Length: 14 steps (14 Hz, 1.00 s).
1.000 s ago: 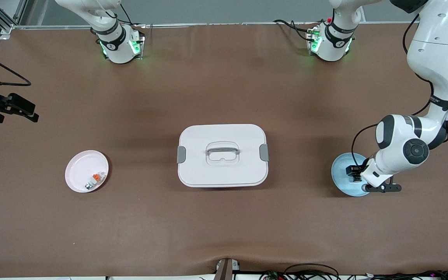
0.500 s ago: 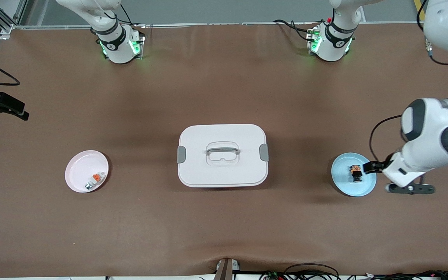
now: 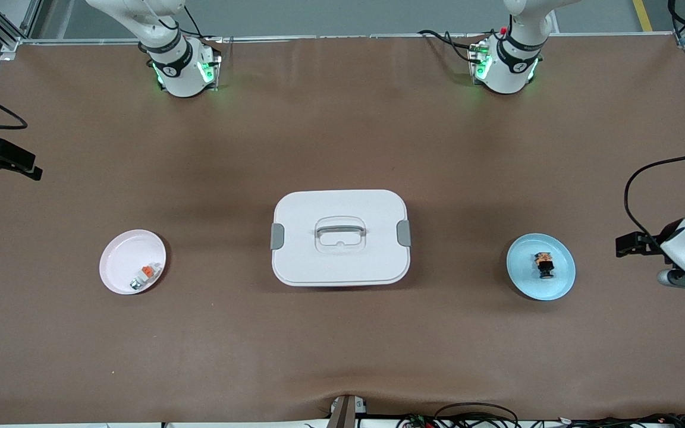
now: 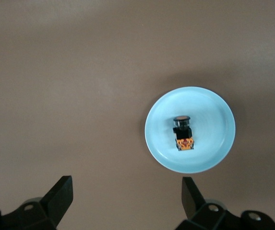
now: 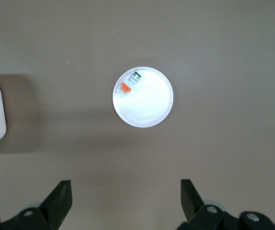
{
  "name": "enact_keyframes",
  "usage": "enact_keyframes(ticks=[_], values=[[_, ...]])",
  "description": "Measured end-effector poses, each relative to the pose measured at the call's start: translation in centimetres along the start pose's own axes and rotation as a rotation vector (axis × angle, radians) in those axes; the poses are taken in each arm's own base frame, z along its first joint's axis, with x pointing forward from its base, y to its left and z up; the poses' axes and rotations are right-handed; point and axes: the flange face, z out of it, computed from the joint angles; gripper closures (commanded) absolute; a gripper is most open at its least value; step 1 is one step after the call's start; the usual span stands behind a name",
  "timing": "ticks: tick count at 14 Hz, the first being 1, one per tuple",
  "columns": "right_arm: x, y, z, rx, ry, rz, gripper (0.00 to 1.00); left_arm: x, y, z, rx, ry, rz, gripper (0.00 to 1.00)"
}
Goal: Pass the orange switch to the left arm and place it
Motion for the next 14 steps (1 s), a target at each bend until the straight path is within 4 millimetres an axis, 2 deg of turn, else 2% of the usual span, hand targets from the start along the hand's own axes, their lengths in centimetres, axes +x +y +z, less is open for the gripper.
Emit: enact_keyframes(ticks=[5,11,14], values=[[-0.7,0.1,-0.5,-0.017,-0.027,0.015,0.00,-2.8,3.8,-6.9,0.010,-0.043,-0.036,0.00],[-0.6,0.1,-0.7,-0.020,-0.011,0.018,0.00,-5.6,4.8,-12.0,-0.048,-0.027,-0.069,0.00],[-0.6,0.2,-0.8,-0.022,-0.009,0.020,0.00,-7.0,5.5,-15.2,-0.034,0.012,-0.129,0.00]])
